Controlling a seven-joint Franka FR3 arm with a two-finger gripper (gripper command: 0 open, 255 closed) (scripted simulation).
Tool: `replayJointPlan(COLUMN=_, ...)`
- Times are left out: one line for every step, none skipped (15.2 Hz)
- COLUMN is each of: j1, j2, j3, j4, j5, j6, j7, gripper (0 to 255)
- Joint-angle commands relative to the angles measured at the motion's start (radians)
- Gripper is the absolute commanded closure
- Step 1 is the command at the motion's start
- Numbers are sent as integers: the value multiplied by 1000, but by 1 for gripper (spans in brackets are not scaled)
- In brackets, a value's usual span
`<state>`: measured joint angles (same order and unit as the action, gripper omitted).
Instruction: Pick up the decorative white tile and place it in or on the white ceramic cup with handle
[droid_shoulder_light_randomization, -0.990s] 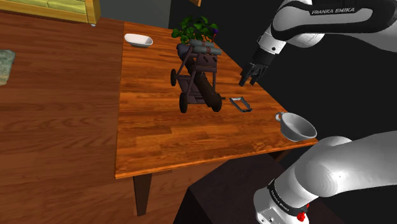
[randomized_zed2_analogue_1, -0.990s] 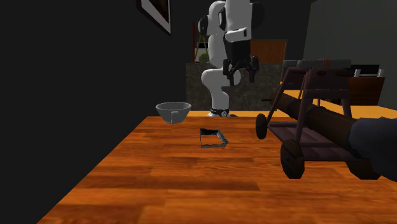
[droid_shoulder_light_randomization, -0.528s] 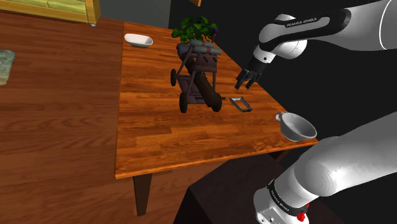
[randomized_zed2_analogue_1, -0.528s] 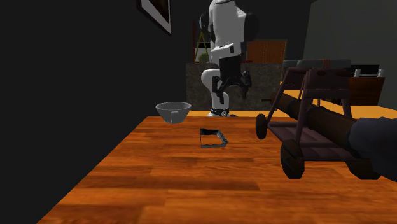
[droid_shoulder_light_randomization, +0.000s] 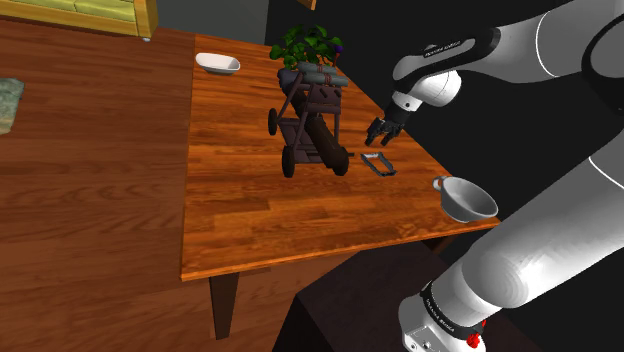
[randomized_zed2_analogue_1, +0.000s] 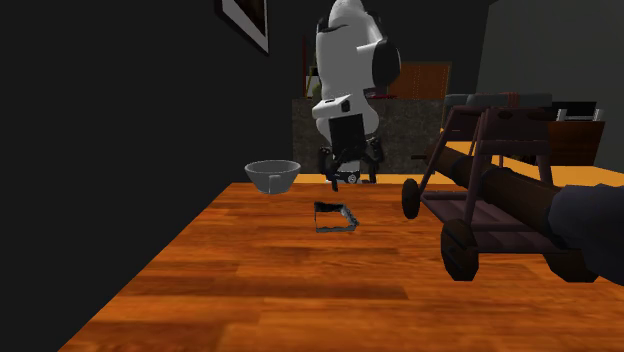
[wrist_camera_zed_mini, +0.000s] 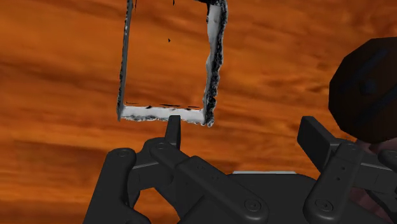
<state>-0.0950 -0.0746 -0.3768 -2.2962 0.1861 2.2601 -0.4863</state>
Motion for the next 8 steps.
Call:
replayJointPlan(j1=2, j2=18, j3=-1, j4=-9, j5=13, j6=25, j7=-10, gripper=0)
replayJointPlan(j1=3, j2=27, j3=0, j4=-13, j5=20, j6=38, j7=-15, gripper=0)
replayJointPlan(j1=4, j2=36, j3=0, j4=-18, j5=27, j6=51, j7=-20, gripper=0)
replayJointPlan(j1=6, j2=45, j3=1, j4=-23, j5=34, j6=63, j7=-24, gripper=0)
replayJointPlan(j1=8, j2=60, j3=2, j4=-29, j5=46, j6=83, j7=-33, gripper=0)
replayJointPlan(j1=8, j2=60, j3=2, j4=-29, j5=46, j6=83, j7=-33, gripper=0)
replayJointPlan(j1=8, j2=60, j3=2, j4=-29, j5=46, j6=83, j7=-32, gripper=0)
replayJointPlan(j1=8, j2=60, j3=3, j4=-29, j5=46, j6=83, j7=-33, gripper=0)
